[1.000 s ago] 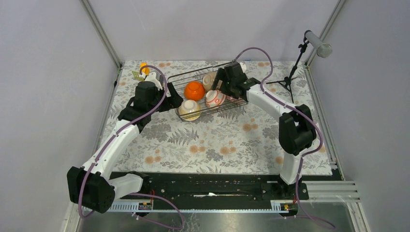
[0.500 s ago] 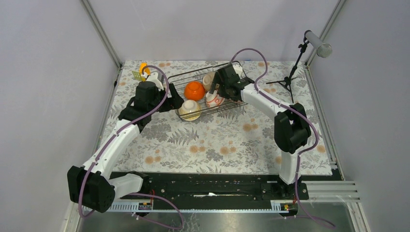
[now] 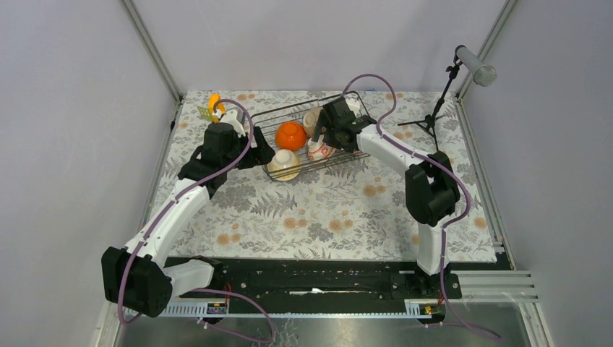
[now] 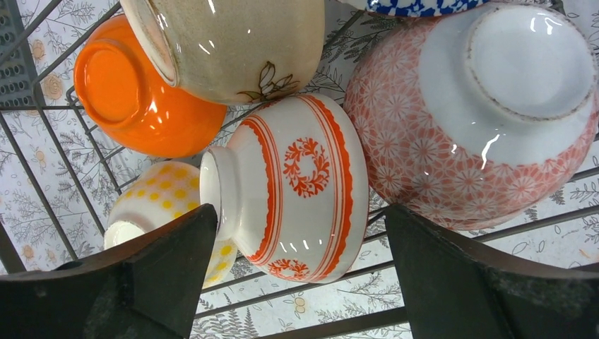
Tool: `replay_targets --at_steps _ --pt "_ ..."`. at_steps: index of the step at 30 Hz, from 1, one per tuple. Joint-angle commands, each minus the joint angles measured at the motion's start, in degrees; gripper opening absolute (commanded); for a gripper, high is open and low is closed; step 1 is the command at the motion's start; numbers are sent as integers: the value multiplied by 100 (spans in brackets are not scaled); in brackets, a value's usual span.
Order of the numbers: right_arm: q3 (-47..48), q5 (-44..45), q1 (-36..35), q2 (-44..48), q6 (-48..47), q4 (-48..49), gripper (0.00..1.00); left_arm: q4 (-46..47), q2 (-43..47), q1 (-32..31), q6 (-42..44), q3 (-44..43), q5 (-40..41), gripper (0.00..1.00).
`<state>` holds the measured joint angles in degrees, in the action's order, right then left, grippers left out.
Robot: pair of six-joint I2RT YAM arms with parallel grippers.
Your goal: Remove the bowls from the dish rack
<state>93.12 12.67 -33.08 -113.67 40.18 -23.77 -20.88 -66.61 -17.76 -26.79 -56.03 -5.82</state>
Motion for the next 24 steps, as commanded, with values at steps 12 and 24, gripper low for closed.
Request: replay_targets --at_steps 12,24 --pt "327 -9 -64 -74 113 9 75 206 17 1 147 -61 28 88" --pt "545 -194 -66 64 -21 110 65 206 -22 1 147 -83 80 88"
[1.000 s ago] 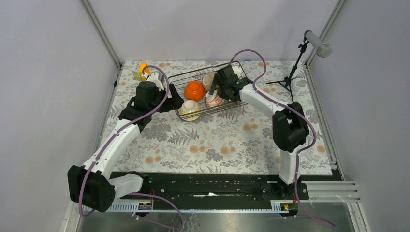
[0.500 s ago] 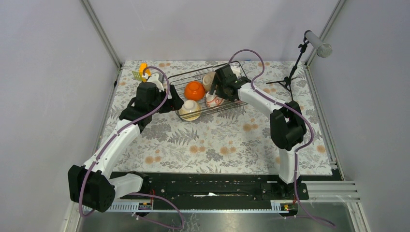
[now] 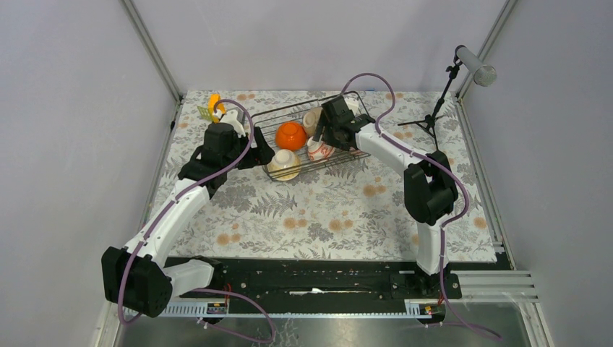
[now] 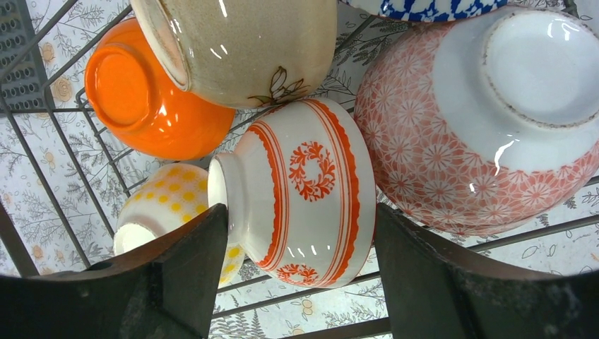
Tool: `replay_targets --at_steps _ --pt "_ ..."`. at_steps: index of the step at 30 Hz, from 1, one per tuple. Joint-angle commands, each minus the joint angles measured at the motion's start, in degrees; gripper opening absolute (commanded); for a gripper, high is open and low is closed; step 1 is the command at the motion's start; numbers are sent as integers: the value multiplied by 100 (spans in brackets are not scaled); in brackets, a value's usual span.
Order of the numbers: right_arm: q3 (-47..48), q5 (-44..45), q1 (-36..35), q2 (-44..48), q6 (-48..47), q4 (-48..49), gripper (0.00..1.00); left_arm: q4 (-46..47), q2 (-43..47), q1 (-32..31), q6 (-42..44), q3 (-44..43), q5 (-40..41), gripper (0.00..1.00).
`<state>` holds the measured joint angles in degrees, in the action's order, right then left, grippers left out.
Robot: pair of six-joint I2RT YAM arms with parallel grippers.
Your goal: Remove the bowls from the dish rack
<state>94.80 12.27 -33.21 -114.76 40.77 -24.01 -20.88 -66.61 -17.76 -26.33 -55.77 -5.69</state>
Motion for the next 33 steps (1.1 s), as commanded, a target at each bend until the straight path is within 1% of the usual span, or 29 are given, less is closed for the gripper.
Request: replay_targets --at_steps 1,16,24,33 --pt "388 -197 -51 204 -96 172 64 202 -24 3 101 -110 68 88" --pt "301 -353 -60 411 -58 378 64 203 -96 4 67 -158 60 88" --pt "302 3 -72 474 -371 388 65 207 -88 1 58 -138 51 87" --pt "395 -124 -76 565 -439 508 65 208 -117 3 7 -144 -1 88"
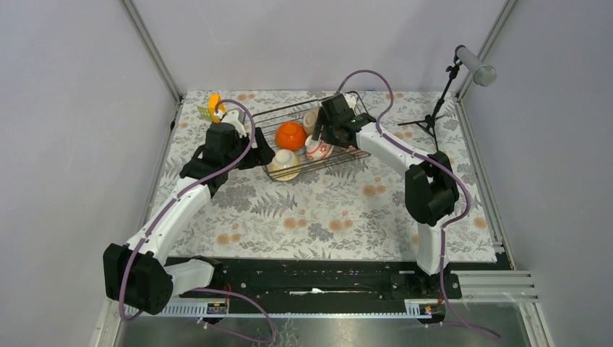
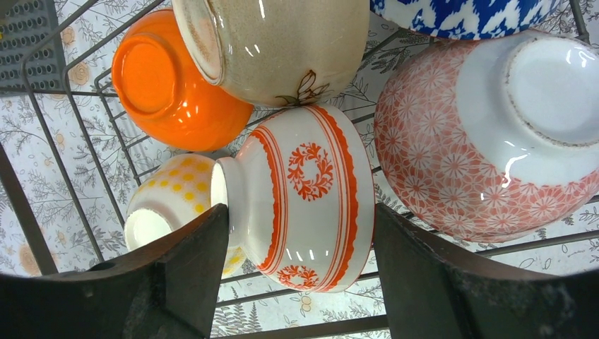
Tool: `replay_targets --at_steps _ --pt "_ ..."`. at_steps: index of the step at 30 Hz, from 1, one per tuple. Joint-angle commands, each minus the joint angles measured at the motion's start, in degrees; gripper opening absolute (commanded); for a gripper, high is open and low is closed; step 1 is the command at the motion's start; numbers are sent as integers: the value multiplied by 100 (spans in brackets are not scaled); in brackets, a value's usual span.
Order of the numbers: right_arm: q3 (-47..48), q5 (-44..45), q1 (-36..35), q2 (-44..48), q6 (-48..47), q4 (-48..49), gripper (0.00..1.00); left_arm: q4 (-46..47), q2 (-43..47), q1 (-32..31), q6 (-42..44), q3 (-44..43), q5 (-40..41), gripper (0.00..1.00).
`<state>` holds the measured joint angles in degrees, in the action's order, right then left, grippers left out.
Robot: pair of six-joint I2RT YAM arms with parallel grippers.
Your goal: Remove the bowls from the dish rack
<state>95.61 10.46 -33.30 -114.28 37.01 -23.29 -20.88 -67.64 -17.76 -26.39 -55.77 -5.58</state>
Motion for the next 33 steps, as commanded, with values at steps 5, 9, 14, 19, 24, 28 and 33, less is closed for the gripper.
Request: replay_targets --at_steps 5,9,14,19,24,28,33 --pt "311 26 -63 546 -45 483 64 203 -15 0 11 -162 -13 87" --pt "293 133 -63 564 -135 475 64 198 -4 0 11 -155 -8 87" --pt "126 340 -65 434 -315 474 68 194 -4 5 12 -153 -13 87" --pt "-6 393 -64 303 -301 474 74 157 17 5 11 -154 -12 87" --pt "-33 366 -64 249 -325 475 87 103 50 0 29 -154 -6 87" --pt "-61 340 -63 207 -318 469 90 89 58 0 38 -162 4 87" --pt "102 349 -63 49 -304 229 97 88 59 1 38 -162 -12 87"
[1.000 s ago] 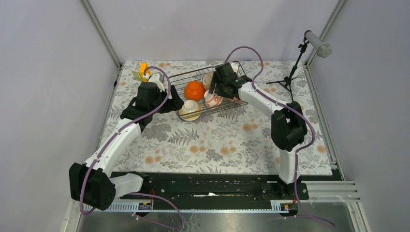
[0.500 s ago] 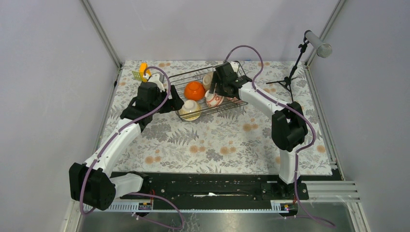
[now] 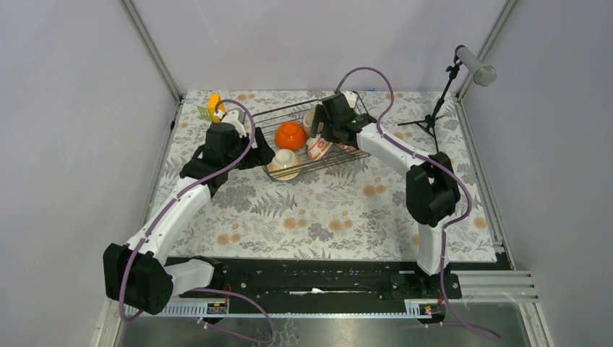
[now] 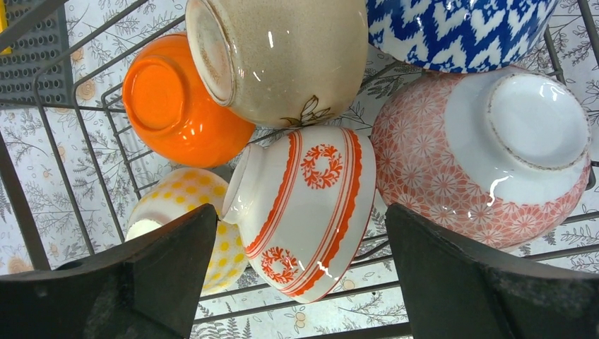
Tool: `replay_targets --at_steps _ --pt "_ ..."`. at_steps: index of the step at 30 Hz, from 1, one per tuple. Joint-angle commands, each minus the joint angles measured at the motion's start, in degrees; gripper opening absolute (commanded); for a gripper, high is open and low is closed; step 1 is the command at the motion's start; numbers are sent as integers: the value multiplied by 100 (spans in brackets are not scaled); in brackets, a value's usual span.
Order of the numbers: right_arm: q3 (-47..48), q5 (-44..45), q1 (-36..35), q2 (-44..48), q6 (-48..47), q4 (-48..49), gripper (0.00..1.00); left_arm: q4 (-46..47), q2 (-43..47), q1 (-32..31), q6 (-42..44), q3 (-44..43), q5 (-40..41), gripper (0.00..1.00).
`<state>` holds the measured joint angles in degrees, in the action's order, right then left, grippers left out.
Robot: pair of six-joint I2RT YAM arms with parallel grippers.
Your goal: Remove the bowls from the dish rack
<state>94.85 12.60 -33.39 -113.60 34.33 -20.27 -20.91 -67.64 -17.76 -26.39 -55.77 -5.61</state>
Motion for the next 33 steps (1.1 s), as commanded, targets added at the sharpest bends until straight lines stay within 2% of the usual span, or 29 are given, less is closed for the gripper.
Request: replay_targets --at_steps 1,23,30,33 --pt "241 132 -57 -49 -15 -147 99 88 65 1 39 -158 -11 87" --pt "767 938 -171 -478 451 -827 99 60 53 2 82 -180 22 87" --pt "635 1082 -177 -276 535 -864 98 54 23 1 88 -215 24 87" --pt "429 1234 -168 -70 574 -867 95 60 25 1 90 -215 32 87"
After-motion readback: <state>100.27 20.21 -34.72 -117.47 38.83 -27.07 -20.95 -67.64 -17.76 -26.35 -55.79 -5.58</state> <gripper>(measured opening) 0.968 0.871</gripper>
